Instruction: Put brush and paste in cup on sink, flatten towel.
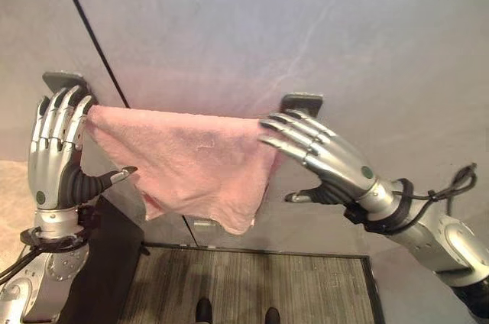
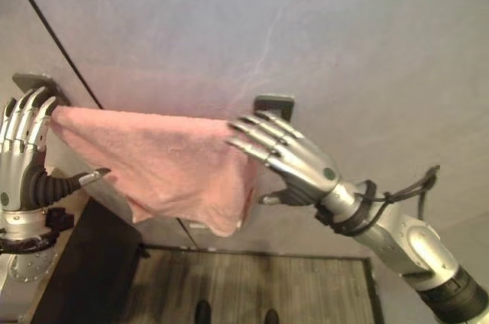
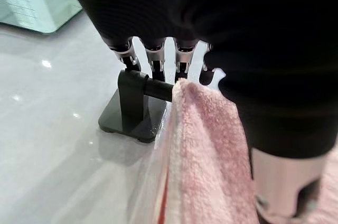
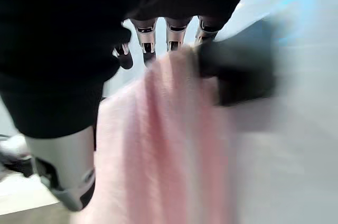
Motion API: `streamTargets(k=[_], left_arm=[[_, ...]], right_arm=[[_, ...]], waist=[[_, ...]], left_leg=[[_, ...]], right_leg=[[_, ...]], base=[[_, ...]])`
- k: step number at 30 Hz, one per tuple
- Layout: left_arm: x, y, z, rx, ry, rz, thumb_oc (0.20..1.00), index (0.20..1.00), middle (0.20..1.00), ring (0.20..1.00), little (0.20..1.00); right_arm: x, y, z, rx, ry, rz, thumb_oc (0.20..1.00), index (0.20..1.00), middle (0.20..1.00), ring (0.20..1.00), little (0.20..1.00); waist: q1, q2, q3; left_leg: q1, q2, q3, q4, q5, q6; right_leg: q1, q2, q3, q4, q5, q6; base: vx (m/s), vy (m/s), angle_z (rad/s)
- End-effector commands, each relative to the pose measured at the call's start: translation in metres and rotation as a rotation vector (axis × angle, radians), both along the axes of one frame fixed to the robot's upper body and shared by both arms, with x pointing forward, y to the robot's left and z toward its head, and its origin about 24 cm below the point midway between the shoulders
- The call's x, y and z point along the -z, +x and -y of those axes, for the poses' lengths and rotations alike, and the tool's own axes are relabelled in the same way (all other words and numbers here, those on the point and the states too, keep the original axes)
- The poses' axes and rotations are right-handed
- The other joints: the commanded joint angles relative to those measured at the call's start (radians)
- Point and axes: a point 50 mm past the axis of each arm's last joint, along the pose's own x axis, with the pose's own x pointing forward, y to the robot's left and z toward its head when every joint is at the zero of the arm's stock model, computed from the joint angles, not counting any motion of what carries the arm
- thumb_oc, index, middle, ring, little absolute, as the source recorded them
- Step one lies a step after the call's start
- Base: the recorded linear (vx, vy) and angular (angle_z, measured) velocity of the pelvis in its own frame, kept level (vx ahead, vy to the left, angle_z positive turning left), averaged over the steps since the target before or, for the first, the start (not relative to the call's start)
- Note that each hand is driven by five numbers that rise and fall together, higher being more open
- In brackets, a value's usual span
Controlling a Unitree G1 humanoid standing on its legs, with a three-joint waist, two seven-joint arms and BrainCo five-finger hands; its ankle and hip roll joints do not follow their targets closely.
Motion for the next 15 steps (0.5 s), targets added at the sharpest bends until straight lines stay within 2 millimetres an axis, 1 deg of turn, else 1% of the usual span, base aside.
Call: streamTargets(k=[1, 9, 15], left_arm=[[0.049, -0.003, -0.027, -0.115, -0.098, -0.3, 1.0, 1.0, 1.0, 1.0, 1.0], [0.051, 0.002, -0.022, -0.096, -0.125, -0.311, 1.0, 1.0, 1.0, 1.0, 1.0], [0.052, 0.006, -0.017, -0.074, -0.16, -0.303, 1.0, 1.0, 1.0, 1.0, 1.0]], right_arm=[[0.008, 0.014, 0.018, 0.135, 0.054, -0.07, 1.0, 1.0, 1.0, 1.0, 1.0], [0.008, 0.016, 0.005, 0.081, 0.091, -0.094, 1.0, 1.0, 1.0, 1.0, 1.0], [0.003, 0.018, -0.003, 0.064, 0.137, -0.06, 1.0, 1.0, 1.0, 1.0, 1.0]], waist=[[0.013, -0.045, 0.051], [0.017, -0.041, 0.046], [0.02, -0.038, 0.041]], left_leg=[[0.055, 0.015, -0.001, 0.005, -0.054, -0.01], [0.058, 0.016, -0.003, 0.005, -0.055, -0.01], [0.062, 0.017, -0.004, 0.005, -0.055, -0.009]], right_leg=[[-0.002, -0.11, -0.037, 0.007, 0.043, 0.09], [0.001, -0.11, -0.039, 0.007, 0.041, 0.089], [0.007, -0.109, -0.039, 0.007, 0.041, 0.087]], base=[[0.0, 0.0, 0.0], [0.0, 0.0, 0.0], [0.0, 0.0, 0.0]])
